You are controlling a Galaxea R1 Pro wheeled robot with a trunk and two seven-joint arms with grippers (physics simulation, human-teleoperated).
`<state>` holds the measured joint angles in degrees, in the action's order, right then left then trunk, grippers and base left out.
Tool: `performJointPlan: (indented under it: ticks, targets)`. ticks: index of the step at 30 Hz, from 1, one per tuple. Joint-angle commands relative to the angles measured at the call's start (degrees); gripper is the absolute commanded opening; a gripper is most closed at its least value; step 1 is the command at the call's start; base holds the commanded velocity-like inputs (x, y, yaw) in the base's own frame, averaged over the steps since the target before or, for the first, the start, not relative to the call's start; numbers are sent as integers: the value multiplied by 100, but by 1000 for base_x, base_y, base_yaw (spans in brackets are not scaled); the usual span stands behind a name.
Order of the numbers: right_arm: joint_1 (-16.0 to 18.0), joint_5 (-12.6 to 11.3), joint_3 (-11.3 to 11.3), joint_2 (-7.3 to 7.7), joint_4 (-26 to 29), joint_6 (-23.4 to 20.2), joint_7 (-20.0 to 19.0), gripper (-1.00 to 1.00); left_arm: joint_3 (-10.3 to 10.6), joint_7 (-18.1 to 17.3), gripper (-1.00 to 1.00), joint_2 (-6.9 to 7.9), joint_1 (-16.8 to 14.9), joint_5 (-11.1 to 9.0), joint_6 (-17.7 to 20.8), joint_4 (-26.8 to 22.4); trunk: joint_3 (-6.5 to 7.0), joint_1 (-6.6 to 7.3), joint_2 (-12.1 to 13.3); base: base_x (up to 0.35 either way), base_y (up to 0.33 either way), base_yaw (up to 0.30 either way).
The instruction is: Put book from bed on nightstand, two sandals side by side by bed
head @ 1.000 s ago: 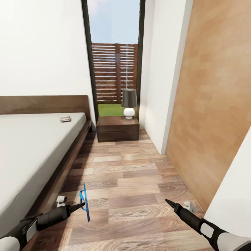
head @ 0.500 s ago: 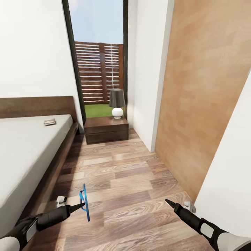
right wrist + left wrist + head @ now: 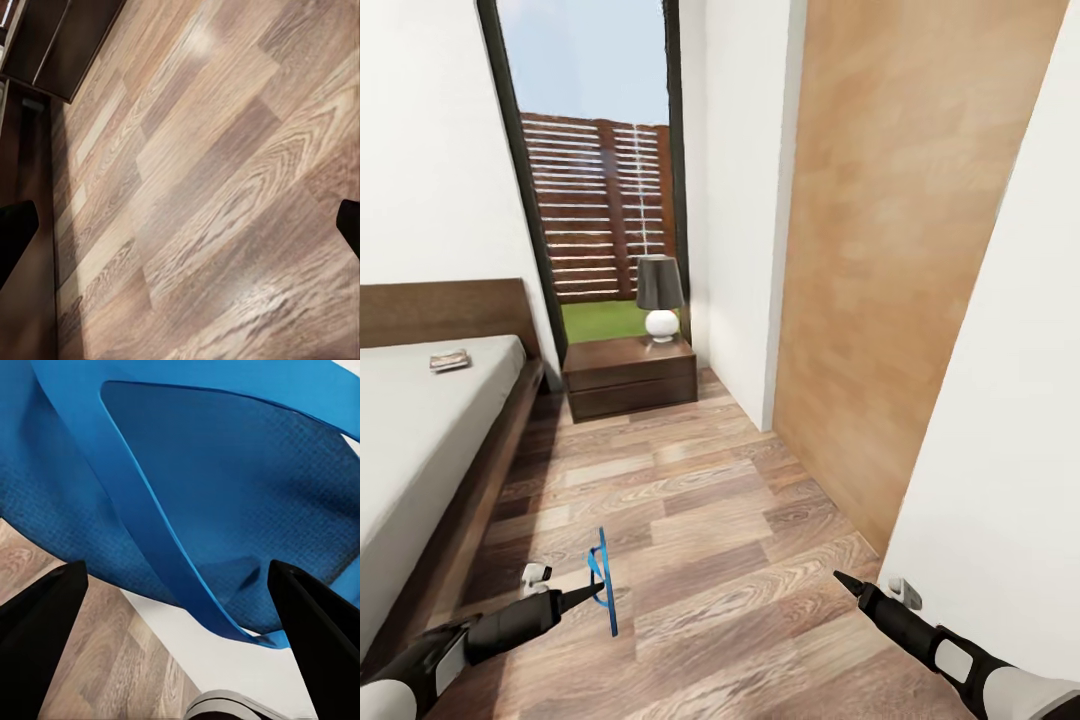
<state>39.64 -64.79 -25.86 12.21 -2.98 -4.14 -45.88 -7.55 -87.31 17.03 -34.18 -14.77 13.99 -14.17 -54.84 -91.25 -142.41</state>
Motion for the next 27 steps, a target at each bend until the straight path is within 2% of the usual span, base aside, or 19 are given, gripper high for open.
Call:
performJointPlan:
  ticks: [1,16,27]
  targets:
    - [9,-60,-29,-4,-18,-43,-35,100,7,-21,-100,2,-1,-17,60,3,-6,1,-3,0,3,-210]
    - [9,-60,-32,-5,-18,-43,-35,100,8,-23,-100,7,-1,-9,60,19,-6,1,-3,0,1,-191]
    - [9,-60,-28,-2,-18,-43,-35,100,8,-21,-100,11,-1,-8,52,20,-6,1,-3,0,100,-48]
